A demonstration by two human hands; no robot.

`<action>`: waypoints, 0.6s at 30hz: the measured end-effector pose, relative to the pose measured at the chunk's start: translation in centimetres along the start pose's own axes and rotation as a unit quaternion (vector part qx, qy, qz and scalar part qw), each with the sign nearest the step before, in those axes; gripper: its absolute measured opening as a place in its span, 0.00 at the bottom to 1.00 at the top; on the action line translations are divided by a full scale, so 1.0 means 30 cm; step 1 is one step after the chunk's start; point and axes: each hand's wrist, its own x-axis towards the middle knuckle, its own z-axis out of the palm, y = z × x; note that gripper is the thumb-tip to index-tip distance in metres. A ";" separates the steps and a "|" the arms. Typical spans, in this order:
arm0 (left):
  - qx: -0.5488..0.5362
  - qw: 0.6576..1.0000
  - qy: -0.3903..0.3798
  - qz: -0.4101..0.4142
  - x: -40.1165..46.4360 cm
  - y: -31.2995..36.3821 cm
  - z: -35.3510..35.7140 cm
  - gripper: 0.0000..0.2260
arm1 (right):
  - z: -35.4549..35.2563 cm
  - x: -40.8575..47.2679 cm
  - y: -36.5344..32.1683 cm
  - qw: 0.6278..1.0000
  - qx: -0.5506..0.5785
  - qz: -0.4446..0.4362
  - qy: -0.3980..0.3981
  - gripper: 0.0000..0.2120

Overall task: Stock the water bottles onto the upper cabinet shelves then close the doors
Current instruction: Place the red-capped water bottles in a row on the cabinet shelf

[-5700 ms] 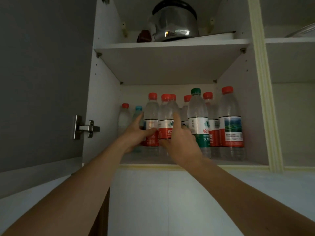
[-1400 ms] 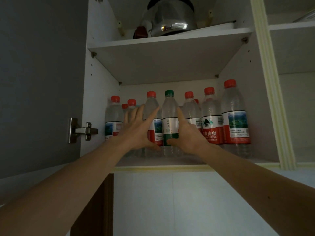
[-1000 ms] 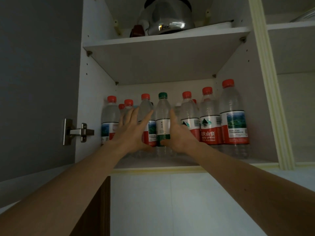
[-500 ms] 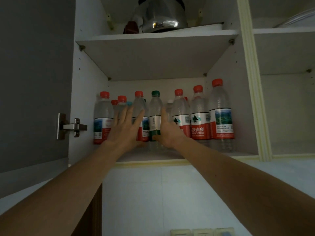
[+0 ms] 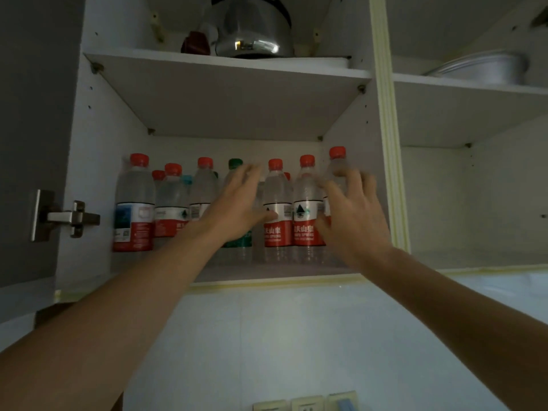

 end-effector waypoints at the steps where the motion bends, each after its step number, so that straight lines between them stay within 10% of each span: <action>1: 0.010 1.000 -0.022 0.002 0.012 0.010 0.024 0.47 | 0.003 -0.024 0.011 0.999 -0.029 0.002 -0.033 0.35; 9: 0.227 0.970 -0.089 0.008 0.101 -0.002 0.145 0.60 | 0.036 -0.043 0.096 0.979 -0.077 -0.058 -0.179 0.50; 18: 0.208 0.972 -0.098 -0.046 0.133 0.024 0.162 0.52 | 0.057 -0.029 0.106 0.975 -0.103 -0.076 -0.182 0.49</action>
